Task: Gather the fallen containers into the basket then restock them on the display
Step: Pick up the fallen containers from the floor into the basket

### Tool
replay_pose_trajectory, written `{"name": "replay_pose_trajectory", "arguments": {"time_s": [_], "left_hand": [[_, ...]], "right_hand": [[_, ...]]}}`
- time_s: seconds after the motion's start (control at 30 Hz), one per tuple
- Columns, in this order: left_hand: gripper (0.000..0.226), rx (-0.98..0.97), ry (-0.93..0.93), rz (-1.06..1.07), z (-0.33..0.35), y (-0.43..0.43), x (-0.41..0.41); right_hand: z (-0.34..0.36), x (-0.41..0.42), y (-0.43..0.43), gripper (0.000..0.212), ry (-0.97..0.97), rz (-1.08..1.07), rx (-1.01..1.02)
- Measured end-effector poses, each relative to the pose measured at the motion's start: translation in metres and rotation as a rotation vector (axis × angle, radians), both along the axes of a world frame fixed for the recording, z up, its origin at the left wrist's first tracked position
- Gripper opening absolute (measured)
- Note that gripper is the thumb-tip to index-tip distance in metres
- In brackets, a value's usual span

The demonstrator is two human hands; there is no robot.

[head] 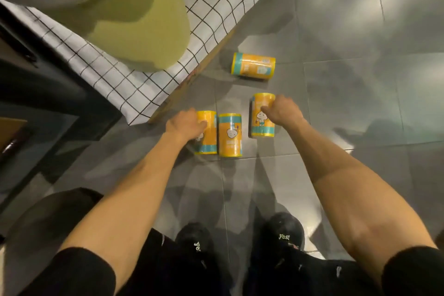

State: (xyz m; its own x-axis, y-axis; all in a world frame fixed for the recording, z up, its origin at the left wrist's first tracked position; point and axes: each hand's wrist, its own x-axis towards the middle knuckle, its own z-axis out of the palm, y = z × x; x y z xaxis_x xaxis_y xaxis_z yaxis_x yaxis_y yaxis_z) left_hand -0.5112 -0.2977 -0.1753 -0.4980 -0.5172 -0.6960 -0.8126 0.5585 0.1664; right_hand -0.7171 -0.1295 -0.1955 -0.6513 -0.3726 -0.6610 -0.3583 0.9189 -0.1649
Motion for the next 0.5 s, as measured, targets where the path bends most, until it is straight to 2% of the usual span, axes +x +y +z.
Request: {"name": "replay_pose_trajectory", "arguments": {"time_s": [0.23, 0.33, 0.4, 0.5], "left_hand": [[0.068, 0.039, 0.073, 0.19, -0.04, 0.001, -0.004], [0.072, 0.08, 0.127, 0.296, -0.045, 0.005, -0.01], [0.067, 0.117, 0.174, 0.375, -0.05, 0.005, -0.01], [0.045, 0.169, 0.226, 0.503, -0.05, 0.005, -0.007]], "right_hand": [[-0.031, -0.004, -0.015, 0.079, -0.052, -0.14, -0.068], [-0.036, -0.002, -0.019, 0.075, -0.138, -0.243, -0.106], [-0.041, 0.0, -0.018, 0.069, -0.191, -0.366, -0.153], [-0.041, 0.0, -0.015, 0.068, -0.22, -0.494, -0.214]]}}
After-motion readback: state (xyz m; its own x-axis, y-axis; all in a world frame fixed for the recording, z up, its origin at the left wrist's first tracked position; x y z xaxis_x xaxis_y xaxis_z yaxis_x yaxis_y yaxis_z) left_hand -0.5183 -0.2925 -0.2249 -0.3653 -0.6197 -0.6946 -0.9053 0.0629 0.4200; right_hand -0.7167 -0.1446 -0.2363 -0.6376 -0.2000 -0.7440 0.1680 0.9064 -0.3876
